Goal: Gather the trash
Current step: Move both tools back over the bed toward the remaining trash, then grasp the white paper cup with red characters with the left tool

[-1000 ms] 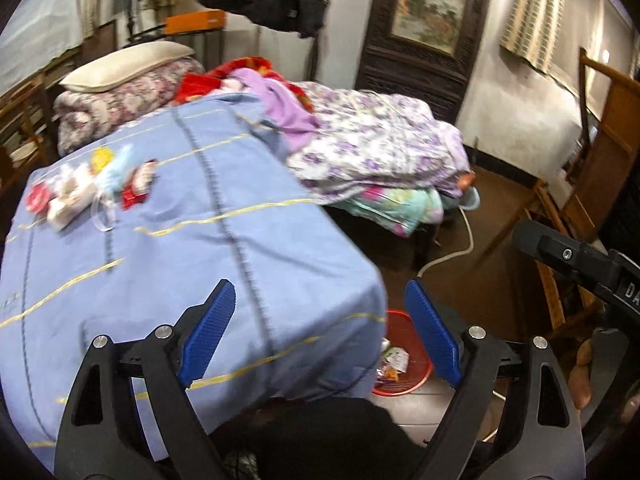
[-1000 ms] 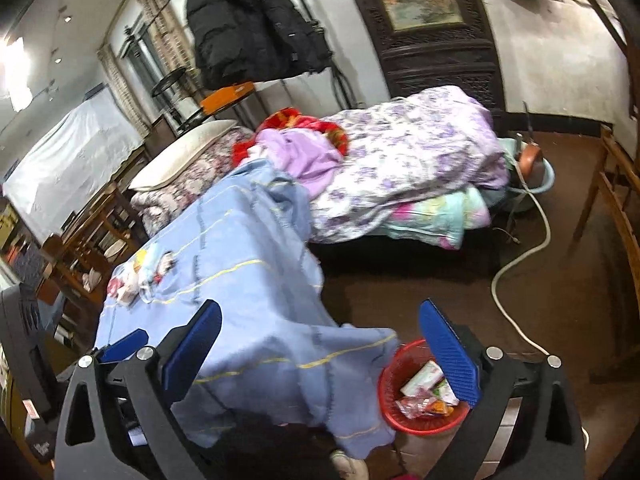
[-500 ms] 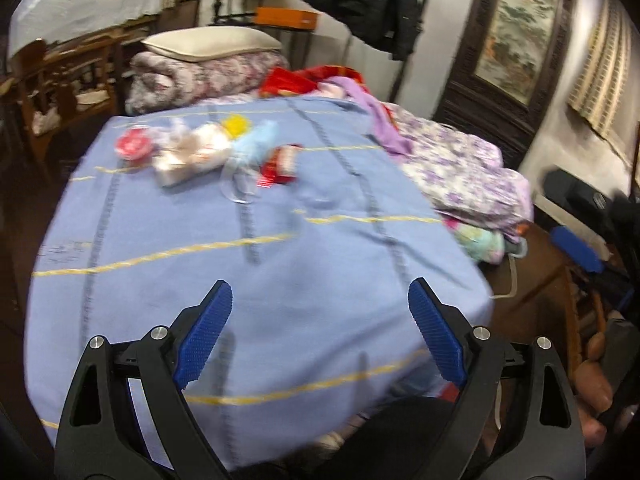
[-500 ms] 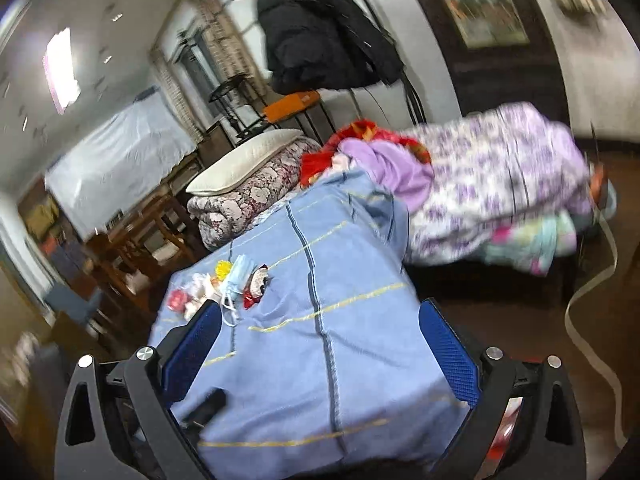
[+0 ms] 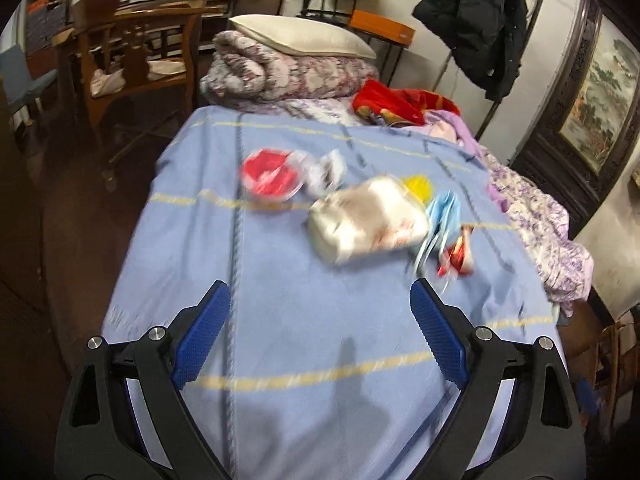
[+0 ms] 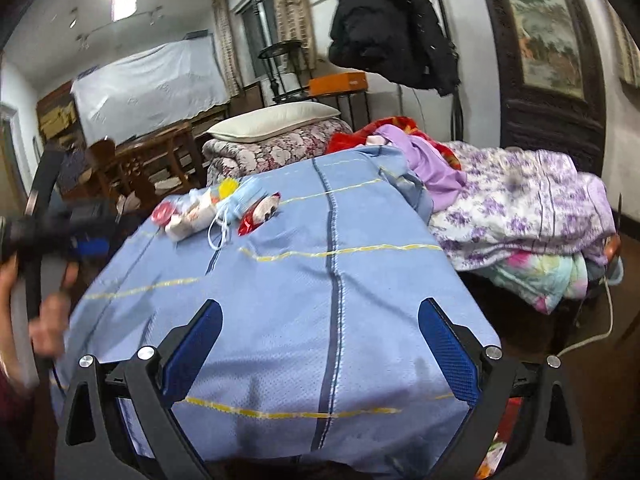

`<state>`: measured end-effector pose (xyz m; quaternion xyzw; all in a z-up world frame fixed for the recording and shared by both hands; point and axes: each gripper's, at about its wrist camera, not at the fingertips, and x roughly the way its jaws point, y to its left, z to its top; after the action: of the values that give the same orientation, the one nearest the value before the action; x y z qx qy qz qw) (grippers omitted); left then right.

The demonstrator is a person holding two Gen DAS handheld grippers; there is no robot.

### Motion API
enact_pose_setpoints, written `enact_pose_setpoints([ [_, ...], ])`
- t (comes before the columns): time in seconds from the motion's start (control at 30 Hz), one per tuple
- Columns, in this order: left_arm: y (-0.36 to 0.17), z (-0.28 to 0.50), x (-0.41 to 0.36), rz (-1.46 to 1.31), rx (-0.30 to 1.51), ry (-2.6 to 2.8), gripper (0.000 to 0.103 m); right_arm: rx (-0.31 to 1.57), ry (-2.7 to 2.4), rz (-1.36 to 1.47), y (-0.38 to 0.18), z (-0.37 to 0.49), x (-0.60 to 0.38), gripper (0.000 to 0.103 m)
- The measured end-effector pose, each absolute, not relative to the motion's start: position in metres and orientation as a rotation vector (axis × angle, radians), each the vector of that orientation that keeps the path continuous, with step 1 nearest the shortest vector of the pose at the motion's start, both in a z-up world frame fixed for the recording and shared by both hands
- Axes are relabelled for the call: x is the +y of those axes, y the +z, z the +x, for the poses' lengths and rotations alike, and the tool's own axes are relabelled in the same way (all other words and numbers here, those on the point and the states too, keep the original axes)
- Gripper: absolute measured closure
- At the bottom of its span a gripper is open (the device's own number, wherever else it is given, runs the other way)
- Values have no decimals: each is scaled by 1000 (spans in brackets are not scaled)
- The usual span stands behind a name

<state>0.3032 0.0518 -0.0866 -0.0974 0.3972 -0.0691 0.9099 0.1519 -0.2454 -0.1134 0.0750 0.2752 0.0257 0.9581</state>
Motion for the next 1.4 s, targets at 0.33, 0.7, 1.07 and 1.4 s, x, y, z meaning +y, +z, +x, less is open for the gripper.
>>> enact_pose_setpoints([
  [0.33, -88, 379, -23, -11, 823, -123, 13, 560, 57, 49, -126, 153, -230, 6],
  [0.7, -118, 308, 70, 25, 894, 36, 13, 592, 65, 130, -132, 158, -241, 6],
  [1.07, -77, 347, -1, 3, 845, -51, 12, 588, 52, 106, -131, 157, -237, 6],
  [1.4, -107, 381, -23, 135, 902, 8, 12, 631, 59, 152, -137, 164, -247, 6],
])
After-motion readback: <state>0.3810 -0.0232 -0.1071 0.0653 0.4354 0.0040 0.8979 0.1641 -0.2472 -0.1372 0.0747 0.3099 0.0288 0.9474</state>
